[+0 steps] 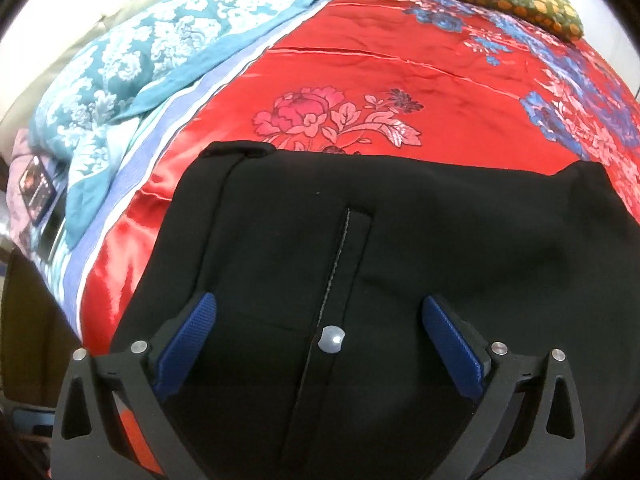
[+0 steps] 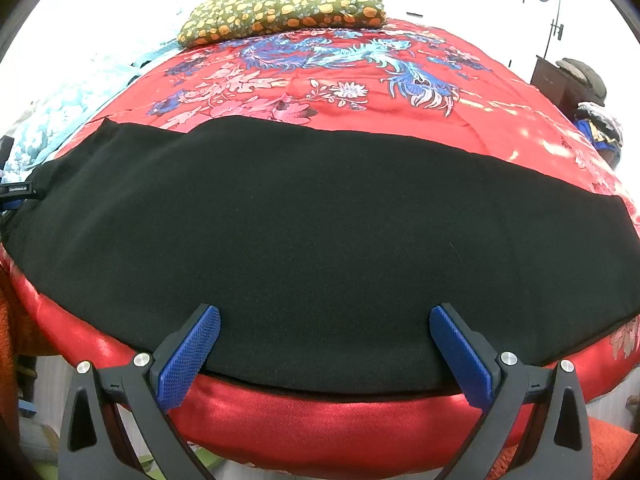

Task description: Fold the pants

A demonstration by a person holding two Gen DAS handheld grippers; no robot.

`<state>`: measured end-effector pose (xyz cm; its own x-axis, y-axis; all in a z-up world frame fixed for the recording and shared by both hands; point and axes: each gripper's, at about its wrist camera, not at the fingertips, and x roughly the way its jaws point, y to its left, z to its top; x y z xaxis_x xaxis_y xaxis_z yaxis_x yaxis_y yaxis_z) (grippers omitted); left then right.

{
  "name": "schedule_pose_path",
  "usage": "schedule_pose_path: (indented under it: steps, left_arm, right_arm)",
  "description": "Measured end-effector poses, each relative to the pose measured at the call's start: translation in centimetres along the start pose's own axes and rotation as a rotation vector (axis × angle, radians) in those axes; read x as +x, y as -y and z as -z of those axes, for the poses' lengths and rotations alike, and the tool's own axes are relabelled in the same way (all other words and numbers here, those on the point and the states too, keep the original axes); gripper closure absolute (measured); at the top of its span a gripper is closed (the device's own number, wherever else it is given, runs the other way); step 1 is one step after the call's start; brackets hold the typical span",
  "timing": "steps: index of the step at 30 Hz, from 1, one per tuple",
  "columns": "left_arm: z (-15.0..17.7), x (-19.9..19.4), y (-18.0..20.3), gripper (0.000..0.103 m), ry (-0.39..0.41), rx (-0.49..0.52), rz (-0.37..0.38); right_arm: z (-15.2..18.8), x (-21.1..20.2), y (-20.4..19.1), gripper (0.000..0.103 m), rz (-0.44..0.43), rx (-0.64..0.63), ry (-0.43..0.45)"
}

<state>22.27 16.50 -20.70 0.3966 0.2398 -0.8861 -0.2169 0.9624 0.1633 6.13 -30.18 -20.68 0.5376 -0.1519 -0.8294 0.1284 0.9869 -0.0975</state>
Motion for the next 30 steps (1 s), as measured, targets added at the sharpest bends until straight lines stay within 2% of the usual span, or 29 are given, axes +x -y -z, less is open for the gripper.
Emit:
schedule_pose_path:
  steps: [27,30]
  left_arm:
    - [-0.1,-0.8,0.0,0.001,0.002,-0.018,-0.002]
    - [0.1,-3.8,0.1,0.002,0.081,-0.042,0.052]
  right_arm:
    - [0.3,-0.2,-0.1,0.000,-0.006,-0.008,0.033]
    - [-0.3,-0.5,-0.1,0.000,-0.001,-0.028,0.000]
